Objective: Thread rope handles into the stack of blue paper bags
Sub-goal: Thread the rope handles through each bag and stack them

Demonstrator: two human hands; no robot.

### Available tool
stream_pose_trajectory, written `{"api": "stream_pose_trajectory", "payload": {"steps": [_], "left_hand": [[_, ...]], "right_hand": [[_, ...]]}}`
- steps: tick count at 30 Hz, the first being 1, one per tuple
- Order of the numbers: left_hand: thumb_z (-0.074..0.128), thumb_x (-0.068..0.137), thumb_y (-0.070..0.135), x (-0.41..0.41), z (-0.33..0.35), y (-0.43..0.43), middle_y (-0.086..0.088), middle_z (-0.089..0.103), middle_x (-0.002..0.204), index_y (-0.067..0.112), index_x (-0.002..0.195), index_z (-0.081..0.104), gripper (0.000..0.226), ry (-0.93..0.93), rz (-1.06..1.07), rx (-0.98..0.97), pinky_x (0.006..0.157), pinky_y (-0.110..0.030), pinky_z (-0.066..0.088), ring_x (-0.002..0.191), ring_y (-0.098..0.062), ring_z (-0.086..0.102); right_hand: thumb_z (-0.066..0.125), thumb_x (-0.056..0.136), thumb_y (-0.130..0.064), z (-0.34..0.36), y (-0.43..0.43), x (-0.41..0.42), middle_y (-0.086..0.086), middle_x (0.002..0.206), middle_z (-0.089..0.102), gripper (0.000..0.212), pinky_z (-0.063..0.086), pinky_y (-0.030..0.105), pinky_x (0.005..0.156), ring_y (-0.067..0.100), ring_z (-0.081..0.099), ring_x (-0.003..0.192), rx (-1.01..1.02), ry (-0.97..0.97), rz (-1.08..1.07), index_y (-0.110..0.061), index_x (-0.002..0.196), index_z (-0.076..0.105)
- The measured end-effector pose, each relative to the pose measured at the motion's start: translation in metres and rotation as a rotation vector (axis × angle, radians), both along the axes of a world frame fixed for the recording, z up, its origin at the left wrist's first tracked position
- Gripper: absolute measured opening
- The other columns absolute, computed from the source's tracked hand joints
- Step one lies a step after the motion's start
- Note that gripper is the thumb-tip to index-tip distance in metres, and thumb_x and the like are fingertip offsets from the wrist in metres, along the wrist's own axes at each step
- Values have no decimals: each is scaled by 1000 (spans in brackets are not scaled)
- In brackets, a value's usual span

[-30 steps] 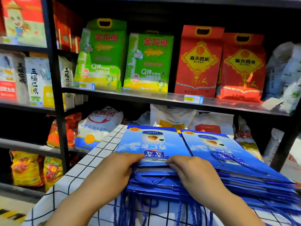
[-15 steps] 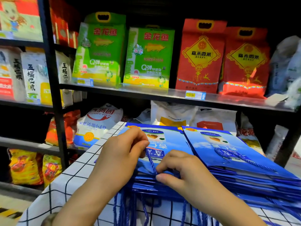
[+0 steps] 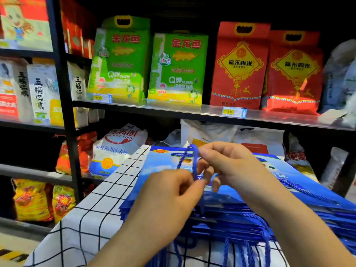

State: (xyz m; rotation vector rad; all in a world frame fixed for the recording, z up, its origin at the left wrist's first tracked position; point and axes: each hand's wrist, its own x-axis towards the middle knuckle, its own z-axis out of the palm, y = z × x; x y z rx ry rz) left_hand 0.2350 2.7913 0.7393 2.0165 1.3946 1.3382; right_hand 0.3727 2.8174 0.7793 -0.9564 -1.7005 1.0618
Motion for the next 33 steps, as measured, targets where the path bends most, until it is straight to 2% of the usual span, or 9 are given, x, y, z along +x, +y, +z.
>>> {"api": "stream_pose_trajectory", "payload": {"steps": [4,7,11,17,20,23,26,29,33], "left_hand": [[57,85,20,2,15,8,1,61,48,10,57,61,30,-416,-121,-95,49,-16,43,42,-9,52],[56,87,17,6,23,13,-2,63,49,2,65,61,27,-507,-179,-91,44,-10,39,40,-9,55],[54,89,18,14,32,14,-2,65,52,2,65,61,30,-554,-247,-48,44,-11,40,44,-9,58],[52,89,21,21,42,20,-1,65,53,8,65,62,28,-613,-278,65,46,-12,41,46,-9,60],[52,88,18,24,37,25,-1,64,52,7,66,62,26,-616,-300,68,45,-9,40,45,-7,59],[55,89,16,22,24,33,0,65,59,9,73,64,19,-467,-287,-8,51,-13,45,52,-6,60],[57,86,36,20,6,33,9,66,74,23,77,66,18,72,-167,-12,72,-32,50,70,-4,58],[49,82,58,22,-4,22,20,57,108,37,103,59,31,545,-39,47,84,-23,41,100,2,48],[44,86,59,22,-11,22,18,48,120,38,117,49,38,649,4,86,78,-21,32,109,-2,42]], "right_hand": [[65,75,-32,-6,-7,16,-8,54,55,14,33,10,46,2,42,45,26,-288,17,-21,67,68],[72,73,-17,-15,-9,23,-6,58,55,4,36,14,56,4,46,54,-24,-365,71,-17,70,70],[74,71,-20,-19,-7,27,-7,53,50,6,31,17,53,9,40,53,5,-427,54,-20,67,70],[63,81,-1,-12,-8,32,3,53,63,17,44,19,39,13,57,43,-116,-131,20,-7,66,56],[71,69,8,-7,-4,42,10,55,64,20,46,19,39,13,59,42,-111,-66,-85,-4,69,56],[70,67,14,-6,3,52,7,57,66,23,47,17,43,10,62,49,-74,-63,-142,-7,70,60],[64,72,15,-9,9,57,4,61,68,24,48,16,48,7,62,55,-49,-82,-165,-9,75,62],[62,76,11,-18,15,58,2,64,64,24,49,16,50,3,60,55,6,-188,-203,-12,72,59],[60,80,8,-25,18,55,3,69,60,23,48,19,47,8,60,55,45,-243,-205,-15,81,60]]}}
